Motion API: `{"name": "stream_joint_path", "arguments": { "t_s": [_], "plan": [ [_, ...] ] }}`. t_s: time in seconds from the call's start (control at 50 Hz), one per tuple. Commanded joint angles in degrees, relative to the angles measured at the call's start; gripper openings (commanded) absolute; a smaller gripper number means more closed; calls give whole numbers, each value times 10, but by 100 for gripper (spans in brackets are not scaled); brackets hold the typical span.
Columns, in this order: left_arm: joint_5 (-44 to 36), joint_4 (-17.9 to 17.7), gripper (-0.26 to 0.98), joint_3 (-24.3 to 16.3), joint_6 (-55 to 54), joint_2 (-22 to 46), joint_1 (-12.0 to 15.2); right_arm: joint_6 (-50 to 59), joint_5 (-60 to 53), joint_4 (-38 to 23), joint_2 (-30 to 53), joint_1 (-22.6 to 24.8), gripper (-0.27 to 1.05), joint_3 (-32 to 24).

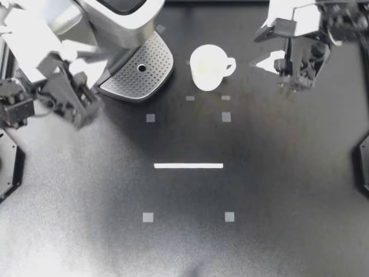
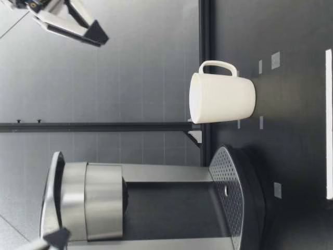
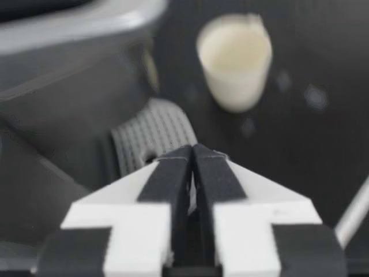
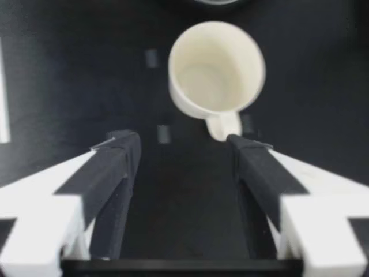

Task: Place the coffee capsule inside the capsule container, then place the cup onto the center of the cup tray.

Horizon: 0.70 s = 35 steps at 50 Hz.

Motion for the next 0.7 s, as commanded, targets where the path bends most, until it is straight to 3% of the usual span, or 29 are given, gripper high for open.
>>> {"name": "stream_joint_path", "arguments": {
  "t_s": [0.0,0.12,0.28,0.38,0.5,0.68],
  "plan": [
    [10,-76,14,-43,60,-2,-4,-56,5,79,3,-29,60,-14],
    [8,-151,14,-73,149,-10,-4,-198,22,207,21,-79,60,-5],
    [-7,-189,14,-82,197,-29,-4,-358,25,321,41,-127,60,26],
    [-13,-191,14,-78,205,-42,-4,-413,22,364,54,-149,60,42],
    [-13,-187,14,-77,209,-52,-4,-453,-13,367,76,-149,61,55],
    [-10,-145,14,-85,207,-71,-4,-461,-45,367,112,-150,61,55]
  ]
}}
